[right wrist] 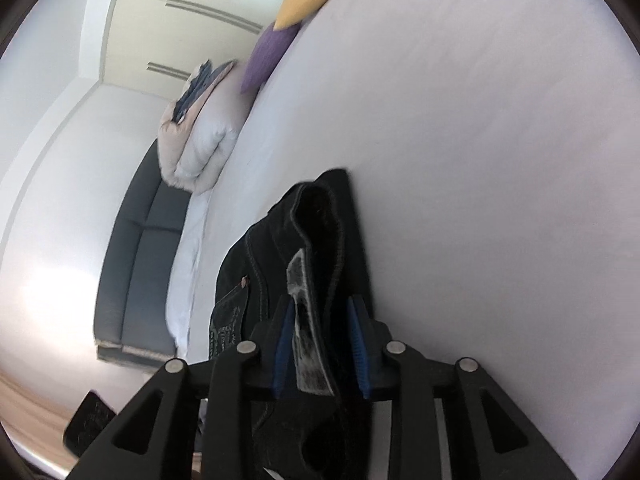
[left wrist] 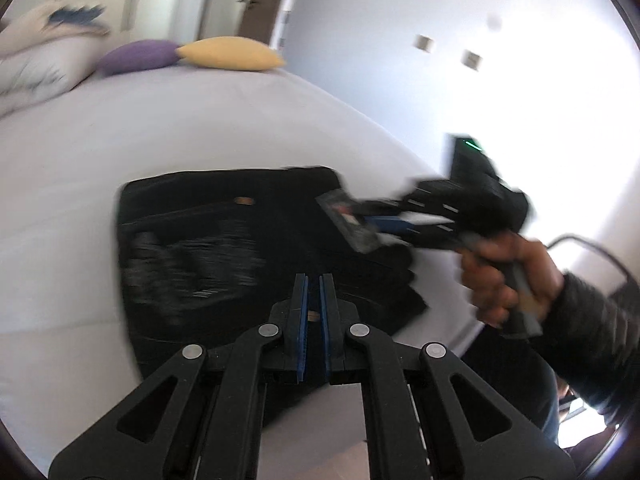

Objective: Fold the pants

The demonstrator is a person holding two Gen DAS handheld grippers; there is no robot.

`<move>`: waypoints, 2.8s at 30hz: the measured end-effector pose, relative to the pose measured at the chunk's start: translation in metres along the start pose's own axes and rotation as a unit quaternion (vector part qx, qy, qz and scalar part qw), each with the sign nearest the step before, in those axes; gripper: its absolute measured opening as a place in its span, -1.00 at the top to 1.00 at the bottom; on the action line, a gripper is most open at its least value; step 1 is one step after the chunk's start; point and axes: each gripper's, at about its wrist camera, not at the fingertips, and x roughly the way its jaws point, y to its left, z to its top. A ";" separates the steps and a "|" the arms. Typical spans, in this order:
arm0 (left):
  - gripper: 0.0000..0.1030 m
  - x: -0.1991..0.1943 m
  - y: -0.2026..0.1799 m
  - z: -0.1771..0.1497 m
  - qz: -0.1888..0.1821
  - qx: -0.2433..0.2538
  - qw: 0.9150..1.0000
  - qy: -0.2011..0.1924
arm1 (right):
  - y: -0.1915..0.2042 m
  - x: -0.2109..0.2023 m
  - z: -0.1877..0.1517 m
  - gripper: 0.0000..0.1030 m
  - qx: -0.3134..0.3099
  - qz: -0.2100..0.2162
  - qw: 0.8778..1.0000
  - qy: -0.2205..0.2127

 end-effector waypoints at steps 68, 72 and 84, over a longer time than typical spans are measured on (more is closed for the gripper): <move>-0.72 0.026 0.137 0.013 0.062 -0.144 0.987 0.044 | 0.010 -0.010 -0.013 -0.28 -0.051 -0.075 0.996 -0.002; -0.72 0.047 0.154 0.017 0.032 -0.174 0.982 0.072 | 0.010 0.012 -0.001 -0.28 -0.040 -0.059 0.997 0.020; 0.25 0.088 0.157 0.029 -0.012 -0.177 0.976 0.126 | 0.013 0.059 0.008 0.40 -0.032 -0.053 0.996 0.059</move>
